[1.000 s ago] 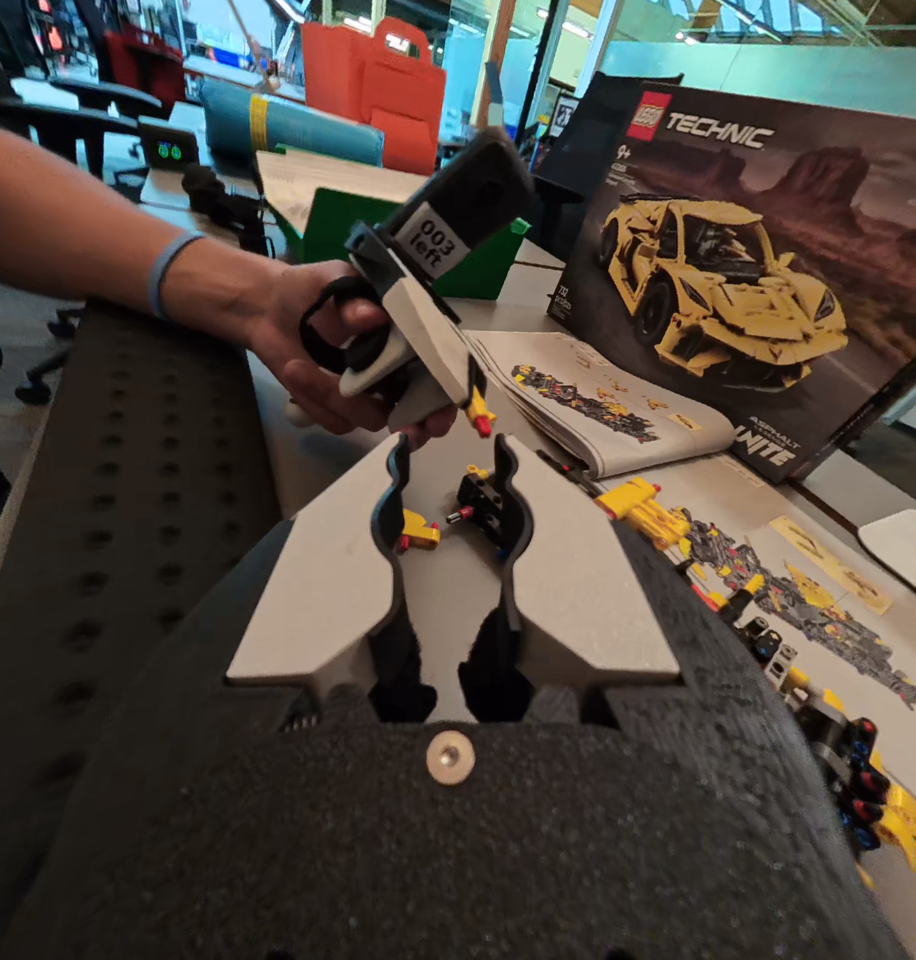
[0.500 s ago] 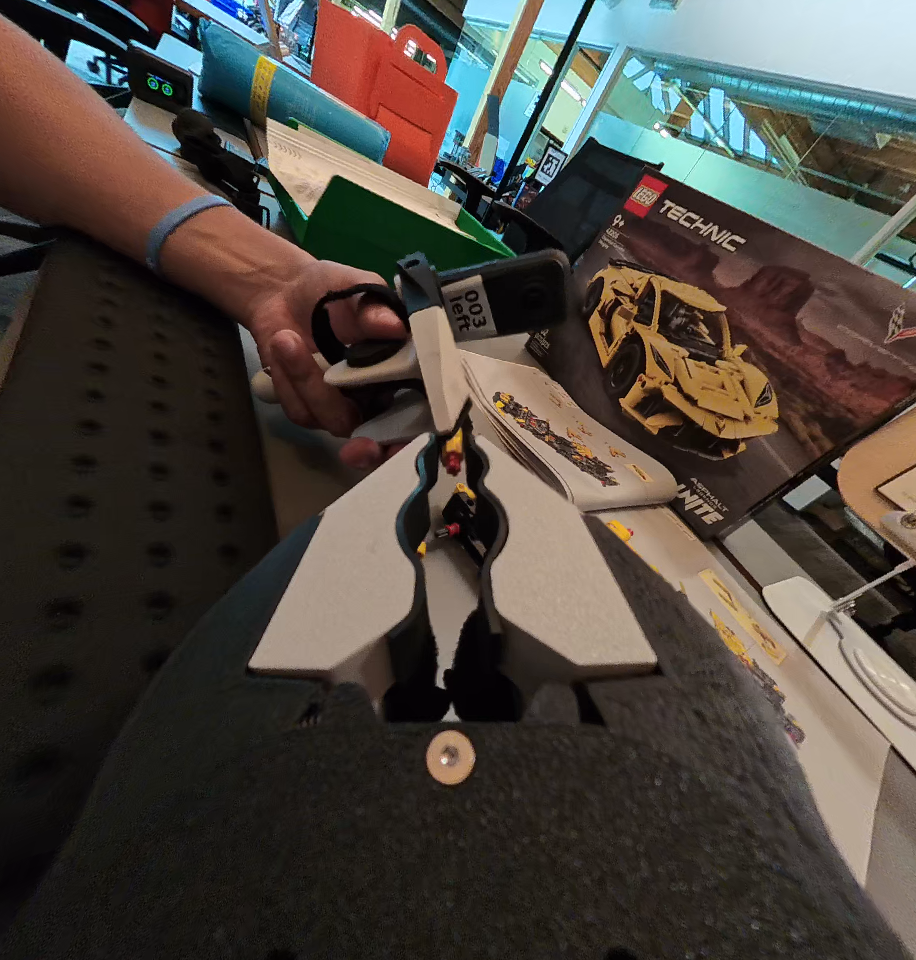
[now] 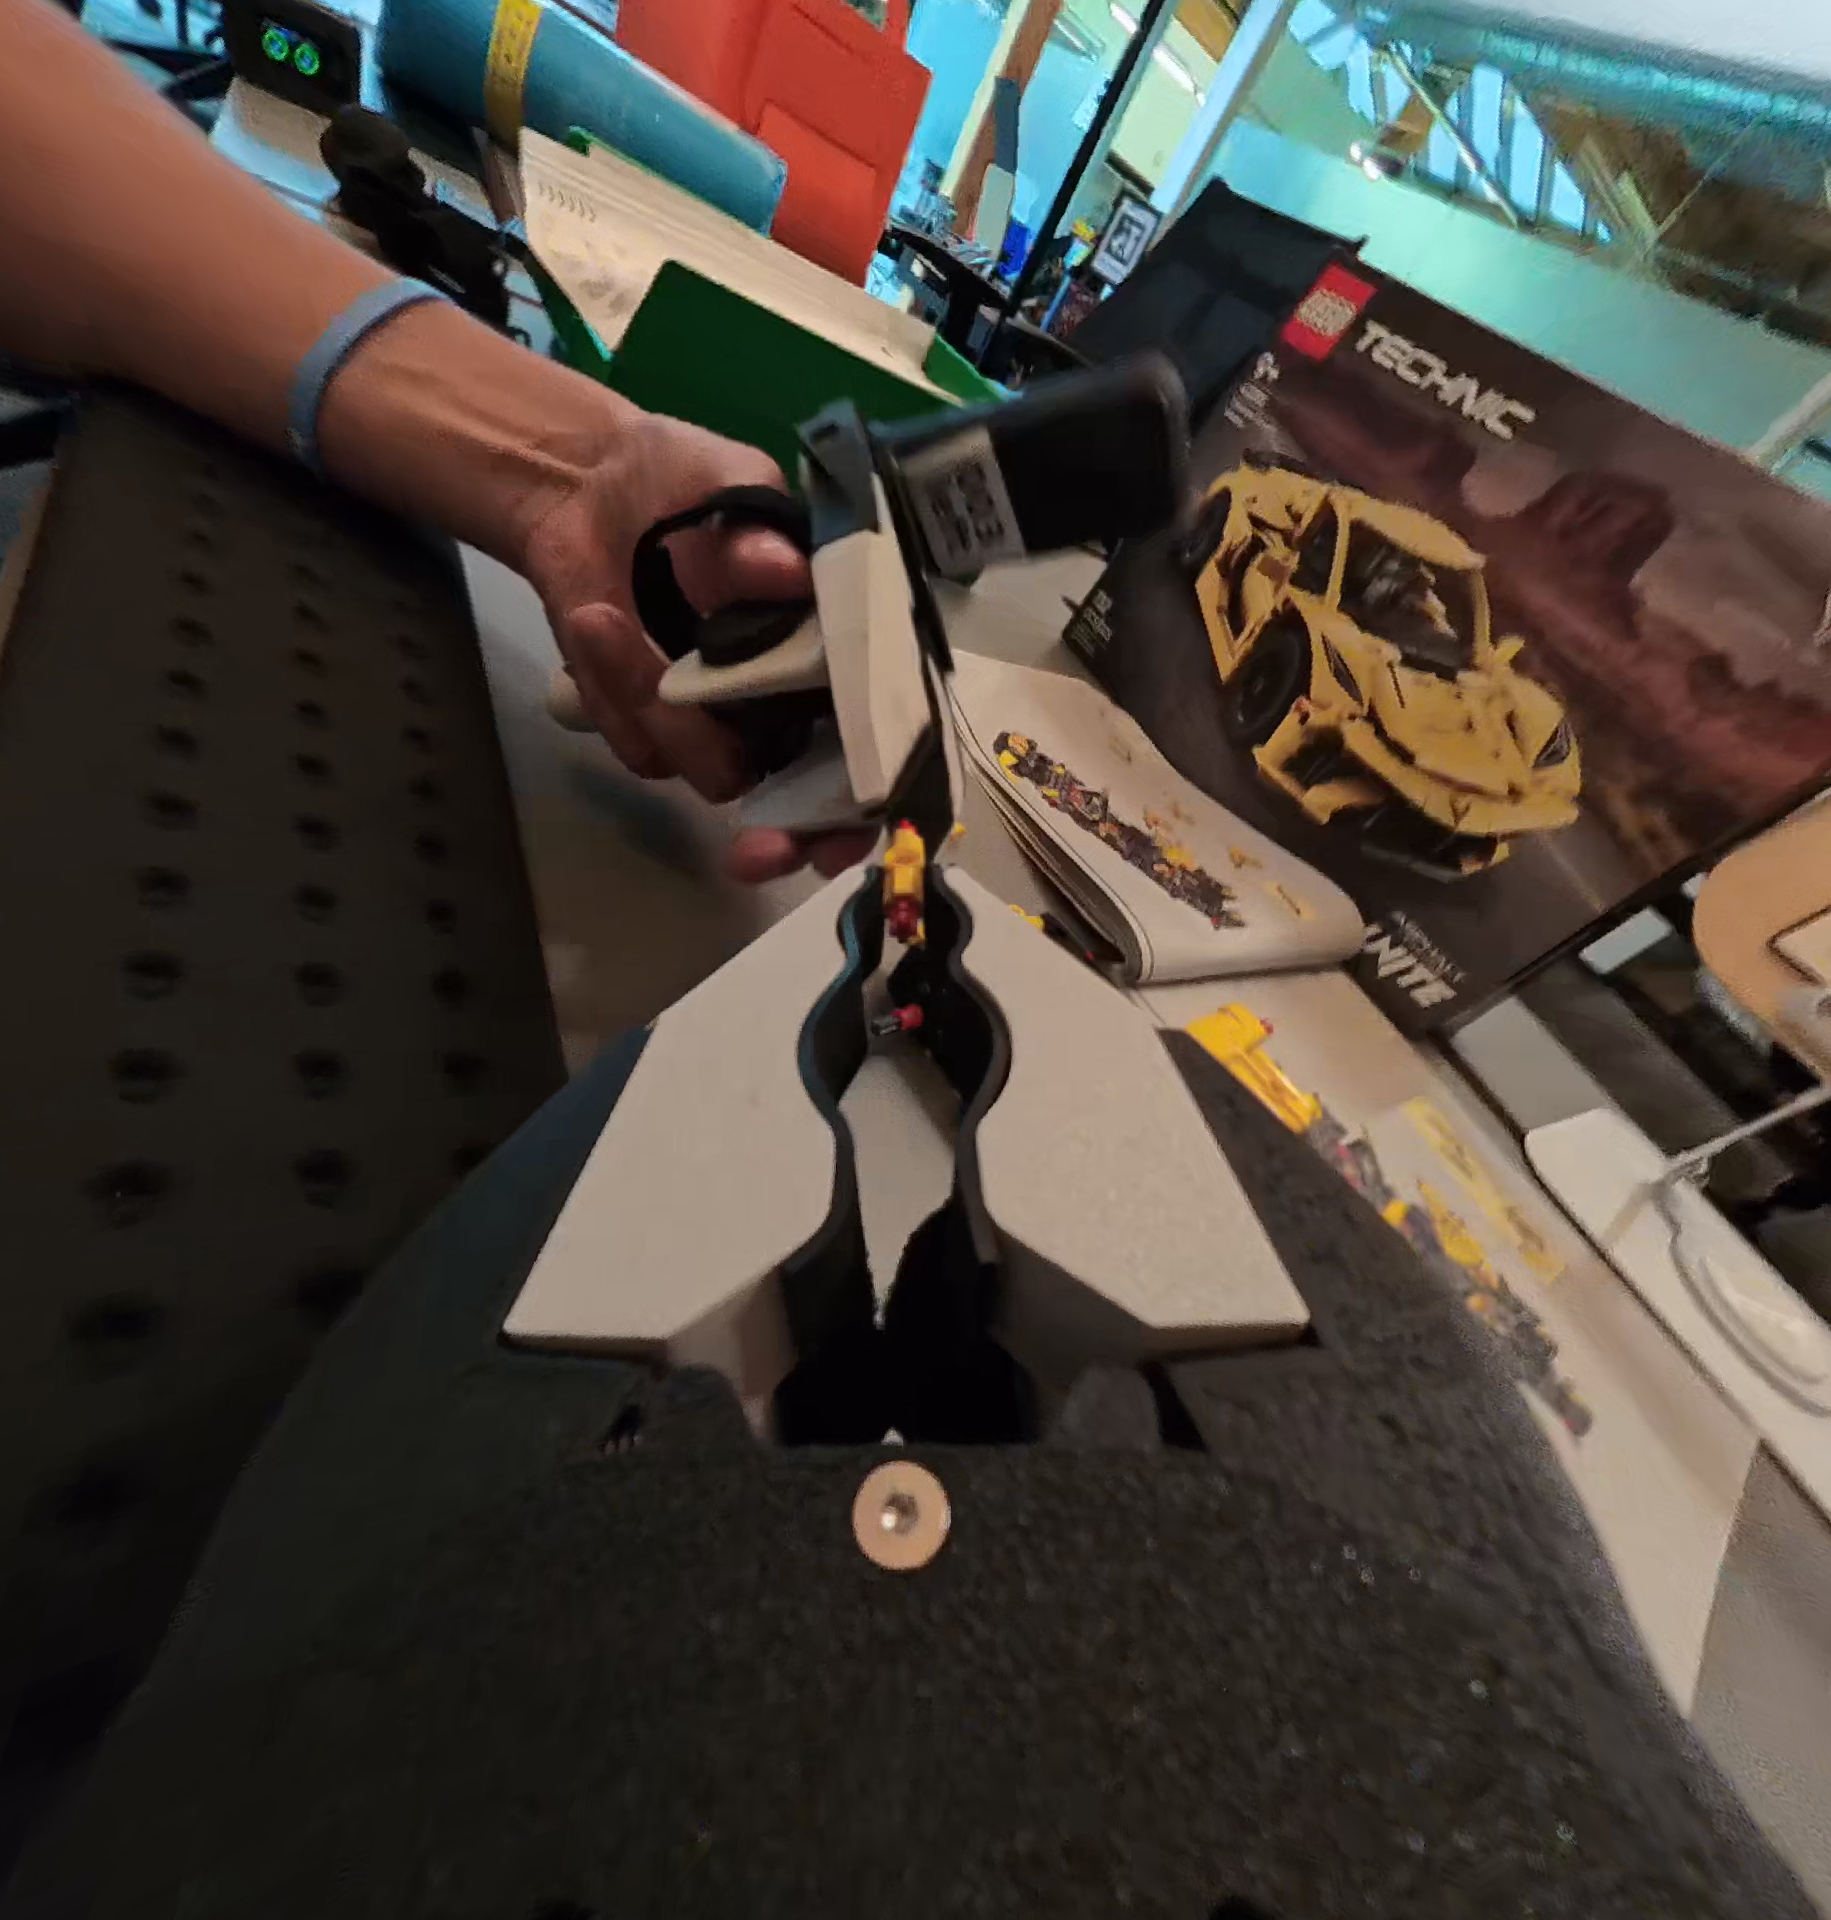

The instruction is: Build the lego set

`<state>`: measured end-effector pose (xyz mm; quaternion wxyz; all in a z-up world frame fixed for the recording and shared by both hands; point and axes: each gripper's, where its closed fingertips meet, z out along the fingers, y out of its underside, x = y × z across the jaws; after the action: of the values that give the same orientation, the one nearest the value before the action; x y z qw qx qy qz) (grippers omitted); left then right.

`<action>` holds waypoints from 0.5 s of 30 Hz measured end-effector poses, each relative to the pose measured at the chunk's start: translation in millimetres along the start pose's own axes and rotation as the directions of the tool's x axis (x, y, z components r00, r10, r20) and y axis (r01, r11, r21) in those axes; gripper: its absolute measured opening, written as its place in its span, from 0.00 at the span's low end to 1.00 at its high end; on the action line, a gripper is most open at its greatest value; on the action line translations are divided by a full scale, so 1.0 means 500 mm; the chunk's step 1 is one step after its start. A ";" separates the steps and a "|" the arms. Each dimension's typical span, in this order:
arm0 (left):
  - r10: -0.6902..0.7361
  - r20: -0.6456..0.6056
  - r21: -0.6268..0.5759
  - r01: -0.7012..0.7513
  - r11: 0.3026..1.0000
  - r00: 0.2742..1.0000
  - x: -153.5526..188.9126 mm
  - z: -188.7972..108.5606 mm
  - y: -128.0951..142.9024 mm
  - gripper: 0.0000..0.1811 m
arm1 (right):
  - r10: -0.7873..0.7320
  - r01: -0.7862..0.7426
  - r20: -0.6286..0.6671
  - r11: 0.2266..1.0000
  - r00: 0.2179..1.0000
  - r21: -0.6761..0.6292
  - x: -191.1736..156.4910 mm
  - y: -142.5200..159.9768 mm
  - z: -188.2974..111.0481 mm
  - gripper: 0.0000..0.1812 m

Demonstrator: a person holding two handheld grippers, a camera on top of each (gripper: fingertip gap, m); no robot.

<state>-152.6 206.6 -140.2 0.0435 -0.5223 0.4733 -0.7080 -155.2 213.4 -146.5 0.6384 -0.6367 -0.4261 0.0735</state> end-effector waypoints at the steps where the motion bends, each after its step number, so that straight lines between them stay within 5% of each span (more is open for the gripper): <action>1: 0.076 0.102 -0.008 -0.076 0.997 0.992 -0.019 -0.020 -0.005 0.11 | 0.043 -0.043 -0.002 0.999 0.999 -0.014 0.009 0.009 -0.002 0.04; 4: 0.416 0.367 -0.242 -0.347 0.906 0.832 -0.076 -0.082 0.022 0.15 | 0.222 -0.217 0.029 0.970 0.975 -0.112 0.021 0.049 -0.003 0.04; 6: 0.548 0.406 -0.369 -0.418 0.830 0.731 -0.091 -0.098 0.045 0.17 | 0.311 -0.299 0.058 0.941 0.949 -0.158 0.019 0.064 -0.001 0.04; 15: 0.646 0.405 -0.628 -0.317 0.711 0.647 -0.152 -0.074 0.118 0.19 | 0.428 -0.324 0.233 0.868 0.874 -0.377 -0.046 0.115 0.013 0.04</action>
<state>-173.0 239.7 -235.7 0.2473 -0.5580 0.7269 -0.3149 -148.0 214.1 -208.2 0.4225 -0.7853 -0.3927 0.2249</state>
